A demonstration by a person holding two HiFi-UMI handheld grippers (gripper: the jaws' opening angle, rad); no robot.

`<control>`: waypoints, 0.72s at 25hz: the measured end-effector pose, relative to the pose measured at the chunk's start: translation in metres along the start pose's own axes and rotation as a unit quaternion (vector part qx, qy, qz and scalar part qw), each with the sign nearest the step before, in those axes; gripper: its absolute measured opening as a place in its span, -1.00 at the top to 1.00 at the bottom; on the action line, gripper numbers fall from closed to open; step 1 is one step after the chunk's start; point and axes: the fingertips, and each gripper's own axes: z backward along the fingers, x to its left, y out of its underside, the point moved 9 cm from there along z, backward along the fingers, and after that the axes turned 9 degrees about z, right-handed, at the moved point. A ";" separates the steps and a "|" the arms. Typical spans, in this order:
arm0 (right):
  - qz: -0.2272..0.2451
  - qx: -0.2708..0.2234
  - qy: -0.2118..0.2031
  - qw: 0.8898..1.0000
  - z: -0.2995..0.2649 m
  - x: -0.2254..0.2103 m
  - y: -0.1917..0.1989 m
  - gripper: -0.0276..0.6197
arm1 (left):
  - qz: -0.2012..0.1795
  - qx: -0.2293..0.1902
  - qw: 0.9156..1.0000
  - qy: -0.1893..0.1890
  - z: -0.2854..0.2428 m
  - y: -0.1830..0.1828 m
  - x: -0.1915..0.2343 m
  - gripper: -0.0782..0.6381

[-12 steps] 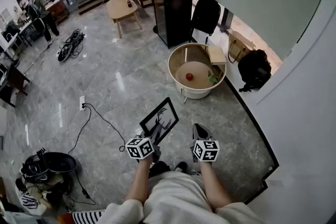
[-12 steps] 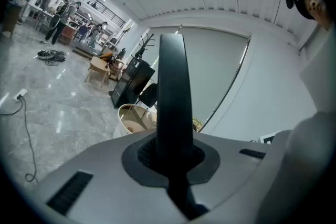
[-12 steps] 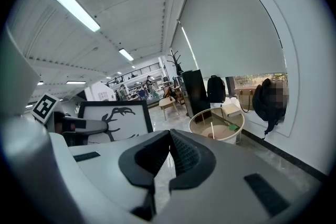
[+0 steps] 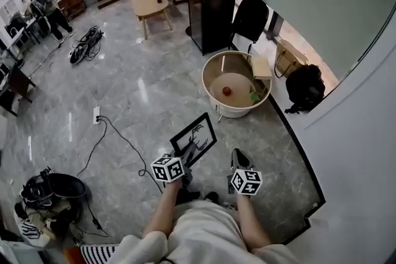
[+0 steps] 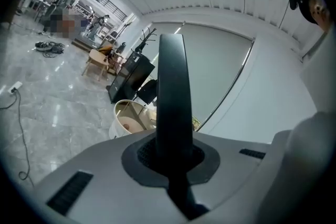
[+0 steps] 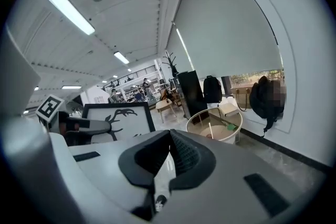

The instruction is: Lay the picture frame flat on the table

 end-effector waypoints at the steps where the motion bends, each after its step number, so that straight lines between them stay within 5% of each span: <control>1: -0.017 -0.008 0.000 1.000 -0.007 -0.002 -0.003 0.81 | -0.001 0.003 1.000 0.004 -0.005 -0.007 0.002 0.71; 7: -0.035 -0.029 0.003 0.999 -0.053 0.010 -0.022 0.81 | 0.014 0.013 1.000 0.022 -0.034 -0.051 0.034 0.71; 18: -0.042 0.004 0.048 0.998 -0.159 0.051 -0.041 0.81 | 0.032 0.052 0.995 0.074 -0.098 -0.160 0.108 0.71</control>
